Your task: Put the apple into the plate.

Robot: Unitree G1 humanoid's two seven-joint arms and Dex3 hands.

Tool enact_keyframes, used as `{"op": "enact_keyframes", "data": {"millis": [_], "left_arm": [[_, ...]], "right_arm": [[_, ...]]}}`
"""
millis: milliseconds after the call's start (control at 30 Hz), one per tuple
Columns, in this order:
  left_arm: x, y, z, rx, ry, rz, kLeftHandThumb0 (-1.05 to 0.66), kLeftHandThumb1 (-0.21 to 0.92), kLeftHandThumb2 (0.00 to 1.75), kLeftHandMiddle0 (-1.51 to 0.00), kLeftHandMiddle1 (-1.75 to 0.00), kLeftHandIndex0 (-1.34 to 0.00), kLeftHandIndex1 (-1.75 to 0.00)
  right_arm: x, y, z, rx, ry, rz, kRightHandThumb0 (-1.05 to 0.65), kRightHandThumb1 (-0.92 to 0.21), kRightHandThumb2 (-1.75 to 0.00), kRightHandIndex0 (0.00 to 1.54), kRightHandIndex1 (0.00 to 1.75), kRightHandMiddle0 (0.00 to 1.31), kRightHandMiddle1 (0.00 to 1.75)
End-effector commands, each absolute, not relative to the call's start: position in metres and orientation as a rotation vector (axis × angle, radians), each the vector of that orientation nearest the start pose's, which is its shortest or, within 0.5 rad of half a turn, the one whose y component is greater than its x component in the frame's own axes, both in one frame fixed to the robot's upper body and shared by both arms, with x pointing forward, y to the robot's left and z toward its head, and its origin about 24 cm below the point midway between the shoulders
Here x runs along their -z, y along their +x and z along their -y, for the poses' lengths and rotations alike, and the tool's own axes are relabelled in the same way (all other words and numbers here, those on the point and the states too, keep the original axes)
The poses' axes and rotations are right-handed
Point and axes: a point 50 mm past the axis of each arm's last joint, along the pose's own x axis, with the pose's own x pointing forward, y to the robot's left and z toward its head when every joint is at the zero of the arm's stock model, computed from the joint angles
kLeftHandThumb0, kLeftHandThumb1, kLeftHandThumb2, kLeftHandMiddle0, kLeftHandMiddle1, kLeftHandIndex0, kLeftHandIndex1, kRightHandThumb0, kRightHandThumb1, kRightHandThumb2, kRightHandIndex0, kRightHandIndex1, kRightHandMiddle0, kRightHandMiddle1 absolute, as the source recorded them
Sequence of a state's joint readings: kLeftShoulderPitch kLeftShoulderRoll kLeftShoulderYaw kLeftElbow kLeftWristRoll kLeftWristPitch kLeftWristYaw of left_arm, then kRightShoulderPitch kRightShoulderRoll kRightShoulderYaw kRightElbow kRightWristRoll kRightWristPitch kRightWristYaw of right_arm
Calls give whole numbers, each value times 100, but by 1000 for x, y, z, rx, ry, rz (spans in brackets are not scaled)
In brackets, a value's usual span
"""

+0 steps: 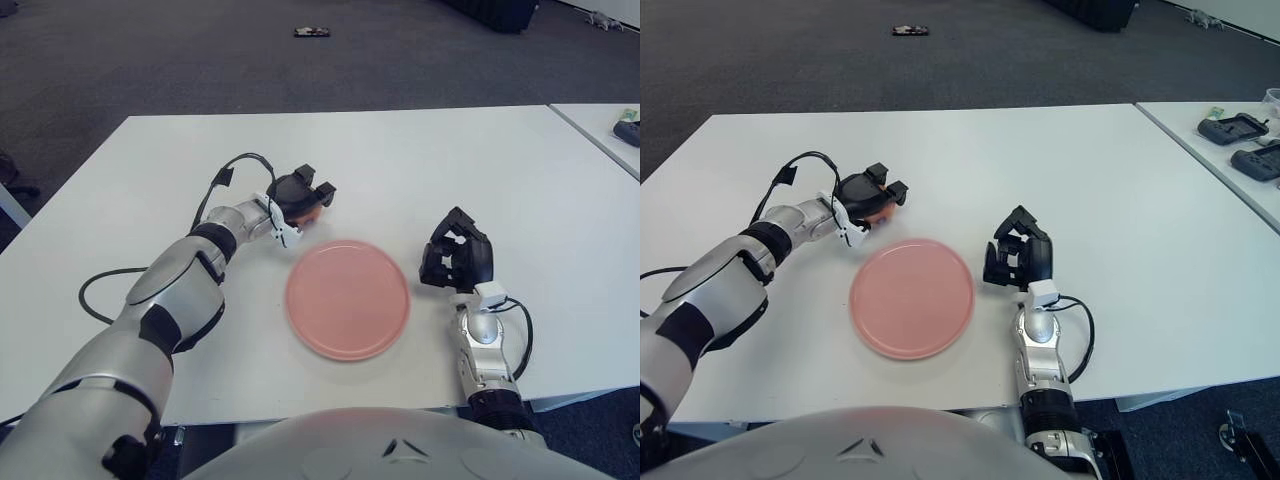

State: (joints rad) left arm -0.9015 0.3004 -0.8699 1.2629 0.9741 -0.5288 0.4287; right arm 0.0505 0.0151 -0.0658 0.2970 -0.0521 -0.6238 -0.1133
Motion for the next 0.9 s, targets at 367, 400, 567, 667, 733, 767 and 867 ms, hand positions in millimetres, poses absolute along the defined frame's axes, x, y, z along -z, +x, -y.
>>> {"op": "enact_keyframes", "data": {"millis": [367,400,567,667,733,767,867], "left_arm": [[-16,345,-132,695,1430,180,0,-2,166,-91,-163,-62,-175],[-16,345,-133,690,1406,163,0,-2,166,-92,-162,-62,-175],[-18,347,-134,671,1330,111,0,-4,168,-94,-160,-64,-175],[-20,348,-135,661,1285,87,0,-5,169,-94,-160,-65,-175],[-21,349,-136,658,1269,78,0,-7,170,-96,-159,-66,-175],[-21,349,-136,656,1260,73,0,-7,171,-96,-159,-67,-175],[-23,350,-138,642,1244,73,0,-8,171,-97,-158,-68,-175]], "right_arm": [[-26,231,170,177,-25,305,-52,-23,-144,131,175,69,175],[-25,231,170,175,-24,305,-52,-23,-144,131,175,69,175],[-25,232,171,173,-24,308,-52,-23,-144,130,175,69,175],[-26,232,171,173,-26,312,-52,-23,-144,129,175,69,175],[-26,232,171,171,-25,312,-52,-23,-144,129,175,69,175],[-26,232,171,172,-26,310,-52,-23,-144,129,175,69,175],[-25,233,171,174,-26,307,-52,-23,-143,129,175,69,175]]}}
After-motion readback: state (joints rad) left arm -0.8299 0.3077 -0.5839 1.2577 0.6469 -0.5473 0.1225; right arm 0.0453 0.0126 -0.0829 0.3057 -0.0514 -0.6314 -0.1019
